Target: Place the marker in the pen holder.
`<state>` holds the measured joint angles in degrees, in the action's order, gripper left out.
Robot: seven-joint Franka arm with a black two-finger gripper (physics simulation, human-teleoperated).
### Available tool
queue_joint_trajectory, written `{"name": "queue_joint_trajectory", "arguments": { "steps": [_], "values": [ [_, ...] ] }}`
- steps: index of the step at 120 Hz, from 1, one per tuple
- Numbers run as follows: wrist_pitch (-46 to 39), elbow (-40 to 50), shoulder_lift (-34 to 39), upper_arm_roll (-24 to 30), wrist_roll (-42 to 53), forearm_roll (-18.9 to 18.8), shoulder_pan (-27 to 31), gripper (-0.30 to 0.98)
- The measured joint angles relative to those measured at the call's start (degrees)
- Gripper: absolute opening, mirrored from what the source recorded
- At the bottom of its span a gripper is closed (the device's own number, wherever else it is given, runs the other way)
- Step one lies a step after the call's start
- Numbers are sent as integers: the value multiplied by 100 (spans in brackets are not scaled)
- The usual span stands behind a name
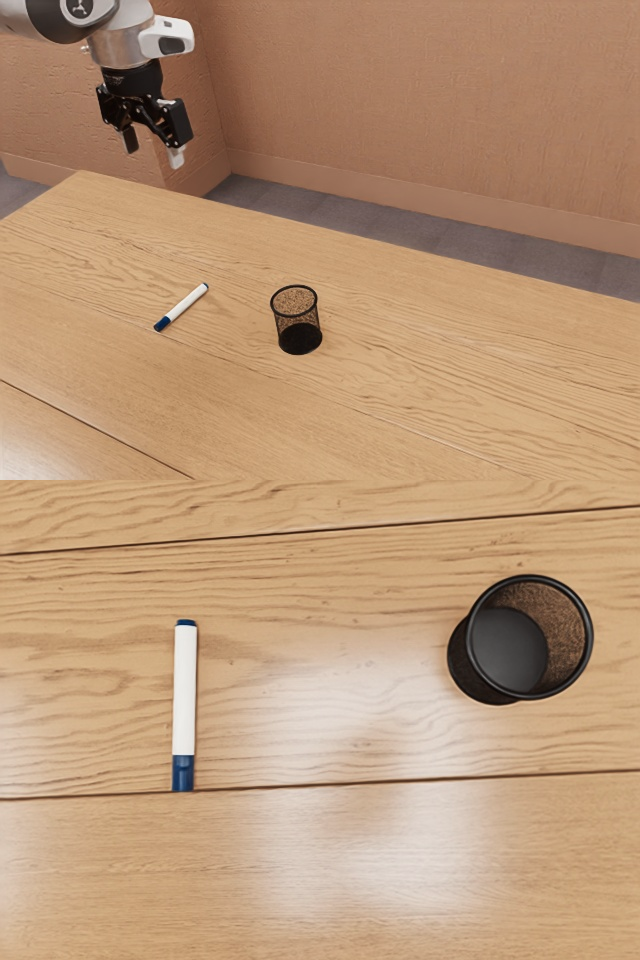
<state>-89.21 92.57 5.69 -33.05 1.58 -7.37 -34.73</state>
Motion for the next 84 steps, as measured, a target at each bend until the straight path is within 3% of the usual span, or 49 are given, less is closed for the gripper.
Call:
{"name": "queue_joint_trajectory", "arguments": {
  "steps": [49, 57, 71, 84],
  "values": [
    [16, 103, 33, 19, 3, 164, 99, 69],
    [-208, 822, 49, -7, -20, 118, 14, 69],
    [-1398, 2997, 10, -459, -59, 71, 123, 69],
    [-2411, 3516, -464, -602, -48, 192, 298, 69]
  ]
}}
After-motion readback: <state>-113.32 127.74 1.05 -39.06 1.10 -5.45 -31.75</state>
